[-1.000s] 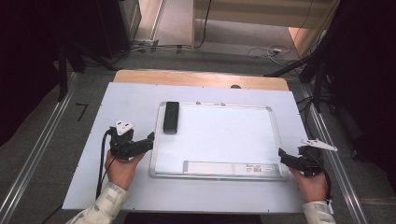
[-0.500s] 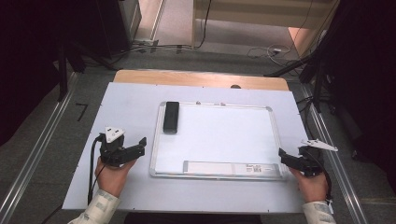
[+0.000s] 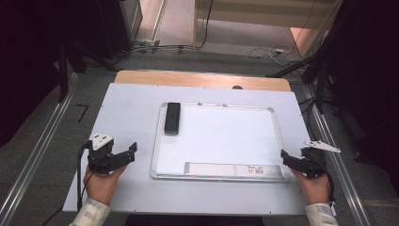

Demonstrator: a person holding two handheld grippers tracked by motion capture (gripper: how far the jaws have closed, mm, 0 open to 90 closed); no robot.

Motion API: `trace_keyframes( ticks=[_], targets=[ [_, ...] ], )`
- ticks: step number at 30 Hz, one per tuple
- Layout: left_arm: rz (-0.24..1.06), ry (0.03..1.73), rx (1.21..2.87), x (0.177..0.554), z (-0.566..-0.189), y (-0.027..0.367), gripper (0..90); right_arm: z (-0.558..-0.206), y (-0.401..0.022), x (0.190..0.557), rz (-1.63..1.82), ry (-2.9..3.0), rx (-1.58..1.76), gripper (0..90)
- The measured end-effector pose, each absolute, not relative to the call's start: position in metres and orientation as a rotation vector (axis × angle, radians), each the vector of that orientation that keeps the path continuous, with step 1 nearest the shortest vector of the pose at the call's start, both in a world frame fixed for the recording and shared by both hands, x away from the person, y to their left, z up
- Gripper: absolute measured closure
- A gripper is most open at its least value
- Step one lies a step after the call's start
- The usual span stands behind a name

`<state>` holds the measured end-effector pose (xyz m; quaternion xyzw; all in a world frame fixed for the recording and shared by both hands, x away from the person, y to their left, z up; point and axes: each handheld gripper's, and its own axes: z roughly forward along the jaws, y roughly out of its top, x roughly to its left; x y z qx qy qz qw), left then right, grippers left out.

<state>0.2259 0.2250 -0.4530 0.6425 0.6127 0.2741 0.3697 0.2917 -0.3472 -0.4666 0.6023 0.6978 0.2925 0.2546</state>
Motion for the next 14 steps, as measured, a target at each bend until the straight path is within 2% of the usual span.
trace_keyframes(
  ticks=[14],
  targets=[
    [0.706,1.642,1.654,0.220,-0.466,0.246,18.3,-0.466,-0.348,0.291,0.794,1.889,1.636,14.0]
  ],
)
